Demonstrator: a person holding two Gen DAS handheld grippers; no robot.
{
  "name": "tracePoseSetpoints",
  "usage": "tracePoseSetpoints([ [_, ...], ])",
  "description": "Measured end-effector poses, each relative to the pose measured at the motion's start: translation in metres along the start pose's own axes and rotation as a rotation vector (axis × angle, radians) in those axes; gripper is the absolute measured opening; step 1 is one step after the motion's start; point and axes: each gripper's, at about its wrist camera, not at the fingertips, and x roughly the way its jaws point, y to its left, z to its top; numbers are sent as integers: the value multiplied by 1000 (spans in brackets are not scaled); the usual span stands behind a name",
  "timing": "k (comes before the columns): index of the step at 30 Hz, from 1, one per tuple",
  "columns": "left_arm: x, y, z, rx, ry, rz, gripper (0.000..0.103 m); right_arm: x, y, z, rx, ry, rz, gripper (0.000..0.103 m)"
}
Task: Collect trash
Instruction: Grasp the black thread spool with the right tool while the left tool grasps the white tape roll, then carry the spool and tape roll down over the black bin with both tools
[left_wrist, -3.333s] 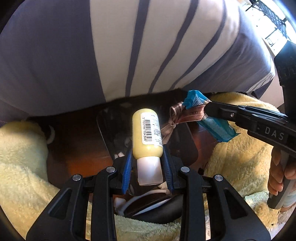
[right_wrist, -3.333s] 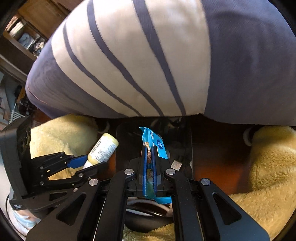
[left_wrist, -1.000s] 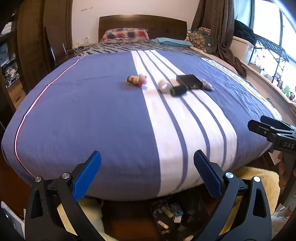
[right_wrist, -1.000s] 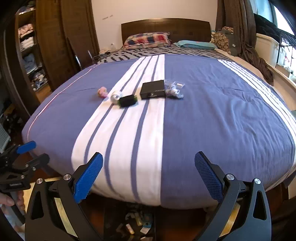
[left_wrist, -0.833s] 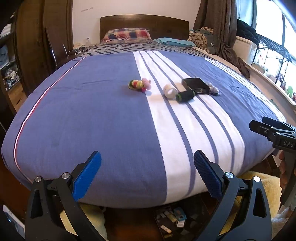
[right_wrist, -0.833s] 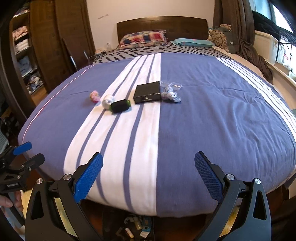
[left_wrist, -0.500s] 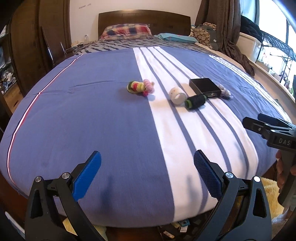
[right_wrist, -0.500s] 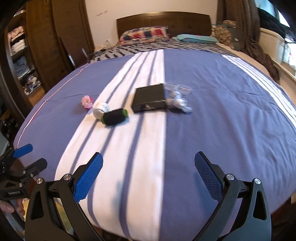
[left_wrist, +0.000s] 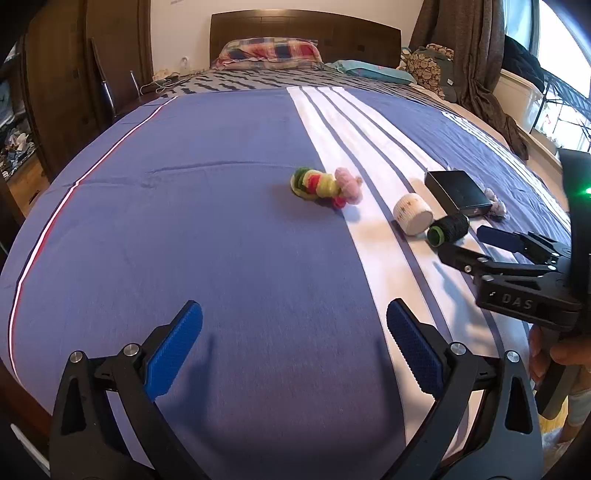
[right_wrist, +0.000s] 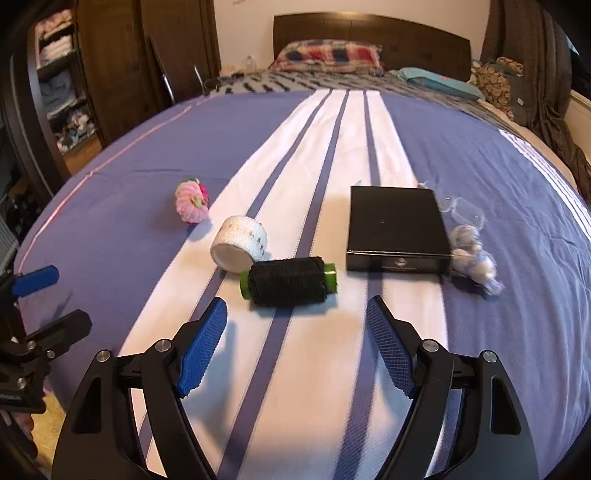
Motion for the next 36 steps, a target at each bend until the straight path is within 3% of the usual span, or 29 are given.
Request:
tracePoseSetpoints([
  [2,3,0,3,-1,0,-3,95,4,1,3,-15,1,-18,77],
  [5,6,-4,8,4,0,-10,95,5,1,4,-24,1,-3,55],
  [18,33,-63,30,49,-8,-84,93,-42,-55,-17,54,-59,-33,55],
  [26,65,-100,52,83,18,-126,69,-49,-82,-29,113,-60,-34,55],
  [32,90,-108,61,77,52,-95,42,-51,-89,-33,118,-68,-30,55],
  [33,89,-108,61,77,50,-90,34,-51,-89,-34,116,-69,-32,55],
  [36,84,-106,60,76,52,-111,34,-54,-86,-37,103,-73,-47,55],
])
